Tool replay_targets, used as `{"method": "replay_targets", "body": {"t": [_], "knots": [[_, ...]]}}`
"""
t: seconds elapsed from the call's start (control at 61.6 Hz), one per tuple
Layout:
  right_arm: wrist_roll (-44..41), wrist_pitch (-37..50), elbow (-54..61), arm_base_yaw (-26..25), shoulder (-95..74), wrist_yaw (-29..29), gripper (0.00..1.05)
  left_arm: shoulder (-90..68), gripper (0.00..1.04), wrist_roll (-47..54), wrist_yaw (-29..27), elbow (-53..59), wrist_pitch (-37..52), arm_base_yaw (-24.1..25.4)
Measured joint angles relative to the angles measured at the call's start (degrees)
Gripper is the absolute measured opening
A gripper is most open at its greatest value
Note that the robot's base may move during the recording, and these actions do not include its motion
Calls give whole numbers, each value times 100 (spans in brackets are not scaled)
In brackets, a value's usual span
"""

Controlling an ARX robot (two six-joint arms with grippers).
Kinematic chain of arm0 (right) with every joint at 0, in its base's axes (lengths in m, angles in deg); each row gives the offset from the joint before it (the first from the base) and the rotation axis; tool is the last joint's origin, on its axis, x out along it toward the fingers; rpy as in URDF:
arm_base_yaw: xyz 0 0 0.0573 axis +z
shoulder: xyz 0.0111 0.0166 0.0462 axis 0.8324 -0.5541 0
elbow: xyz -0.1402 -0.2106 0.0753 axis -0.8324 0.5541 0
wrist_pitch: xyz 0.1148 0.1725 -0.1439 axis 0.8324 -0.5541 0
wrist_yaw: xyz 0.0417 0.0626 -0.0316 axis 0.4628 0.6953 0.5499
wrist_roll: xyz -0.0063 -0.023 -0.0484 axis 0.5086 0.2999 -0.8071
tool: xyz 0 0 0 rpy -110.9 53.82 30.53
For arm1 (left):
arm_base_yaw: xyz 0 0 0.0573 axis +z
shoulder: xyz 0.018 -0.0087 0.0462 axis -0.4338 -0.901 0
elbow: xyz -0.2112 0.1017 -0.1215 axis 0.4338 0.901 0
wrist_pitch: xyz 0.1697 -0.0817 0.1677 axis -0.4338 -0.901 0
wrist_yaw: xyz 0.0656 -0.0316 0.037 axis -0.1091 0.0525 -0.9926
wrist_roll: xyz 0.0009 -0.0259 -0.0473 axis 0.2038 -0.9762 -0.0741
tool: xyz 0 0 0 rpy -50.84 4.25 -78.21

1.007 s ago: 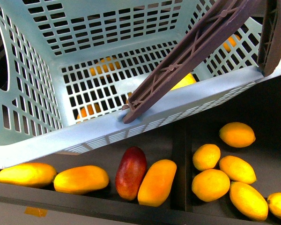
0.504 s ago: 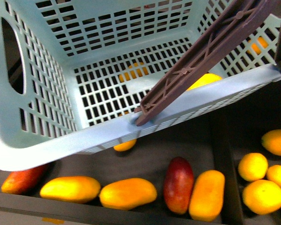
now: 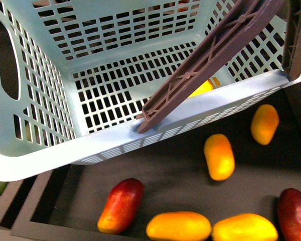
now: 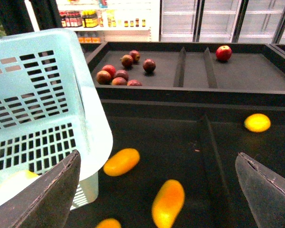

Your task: Pick lemon and mango into basket

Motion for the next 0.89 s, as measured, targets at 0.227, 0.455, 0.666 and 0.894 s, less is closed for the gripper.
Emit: {"method": "replay_targets", "body": {"t": [0.227, 0.455, 0.666, 0.894], "knots": [[-2, 0, 0, 4, -11, 61, 96, 0, 5, -2, -63, 0, -2, 74], [-2, 0, 0, 2, -4, 35, 96, 0, 5, 57, -116, 0, 0, 87], [1137, -4009, -1626, -365, -1226, -1364, 96, 2, 5, 15, 0, -2, 0, 28], [291, -2496, -2098, -1325, -3338, -466, 96, -11, 5, -15, 22, -2, 0, -4]]}}
